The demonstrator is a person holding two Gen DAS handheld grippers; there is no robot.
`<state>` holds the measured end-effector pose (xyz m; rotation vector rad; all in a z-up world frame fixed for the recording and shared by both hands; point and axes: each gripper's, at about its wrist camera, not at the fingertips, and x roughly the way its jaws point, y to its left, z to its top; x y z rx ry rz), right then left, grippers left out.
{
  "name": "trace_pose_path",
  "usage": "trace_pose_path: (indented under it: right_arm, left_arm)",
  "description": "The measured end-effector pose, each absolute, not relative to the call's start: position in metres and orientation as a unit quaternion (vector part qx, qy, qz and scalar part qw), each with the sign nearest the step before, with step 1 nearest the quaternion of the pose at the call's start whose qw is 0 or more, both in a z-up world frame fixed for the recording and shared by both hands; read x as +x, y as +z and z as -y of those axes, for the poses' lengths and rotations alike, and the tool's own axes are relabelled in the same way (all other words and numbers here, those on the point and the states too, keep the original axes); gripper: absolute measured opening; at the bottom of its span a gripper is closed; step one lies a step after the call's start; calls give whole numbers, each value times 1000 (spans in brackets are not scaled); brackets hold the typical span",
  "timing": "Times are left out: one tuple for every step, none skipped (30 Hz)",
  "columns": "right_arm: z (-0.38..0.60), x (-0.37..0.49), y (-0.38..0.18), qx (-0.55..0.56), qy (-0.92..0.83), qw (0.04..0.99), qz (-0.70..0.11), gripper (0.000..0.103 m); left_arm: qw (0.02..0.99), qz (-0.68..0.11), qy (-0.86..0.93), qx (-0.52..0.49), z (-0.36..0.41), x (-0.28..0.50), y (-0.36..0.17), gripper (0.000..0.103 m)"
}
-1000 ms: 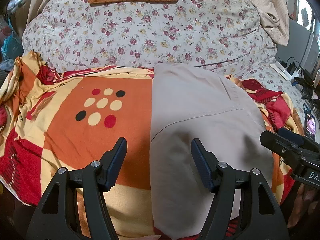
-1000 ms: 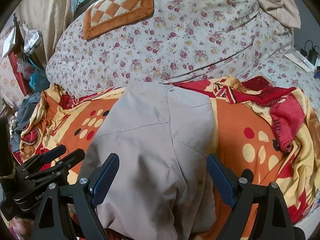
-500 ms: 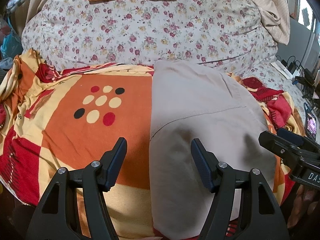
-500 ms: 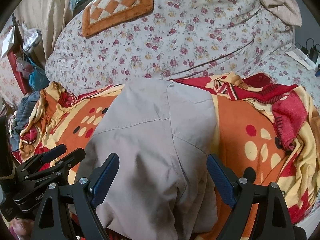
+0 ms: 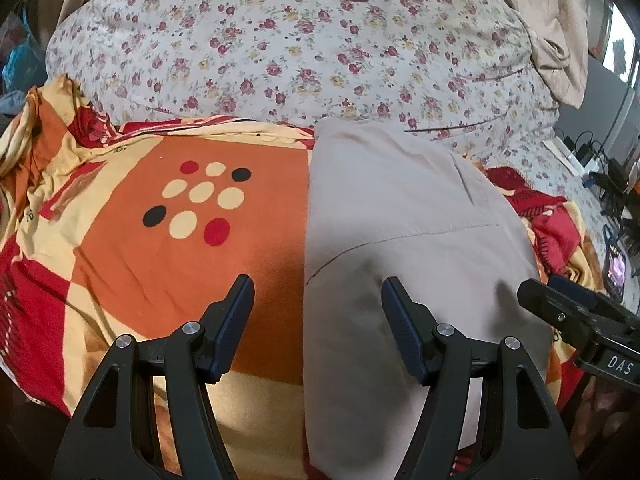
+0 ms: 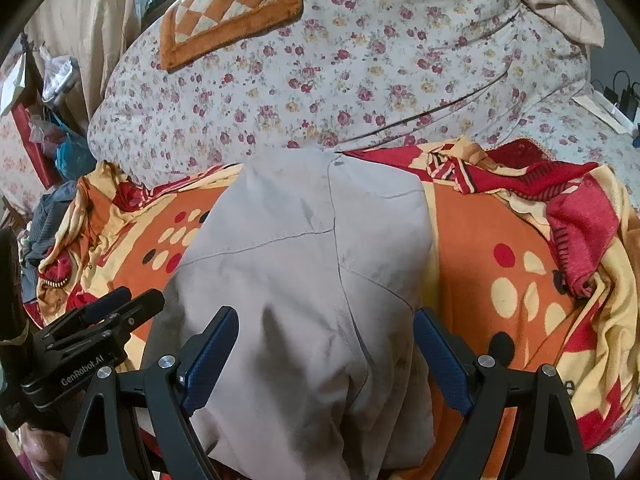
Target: Fold large clothes
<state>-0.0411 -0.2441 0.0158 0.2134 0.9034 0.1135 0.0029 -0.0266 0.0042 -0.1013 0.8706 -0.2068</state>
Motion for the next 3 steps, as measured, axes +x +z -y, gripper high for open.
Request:
trace_pose_path:
  right_arm:
    - [245, -41, 15, 104, 54, 892, -436, 87]
    - [245, -40, 15, 105, 53, 892, -437, 87]
    - [247, -39, 14, 105, 52, 892, -437, 87]
  left_arm:
    - [900, -421, -99, -50, 25, 4, 4, 66]
    - [900, -422, -97, -53, 23, 5, 5, 66]
    - [900, -422, -95, -57, 20, 7, 5, 66]
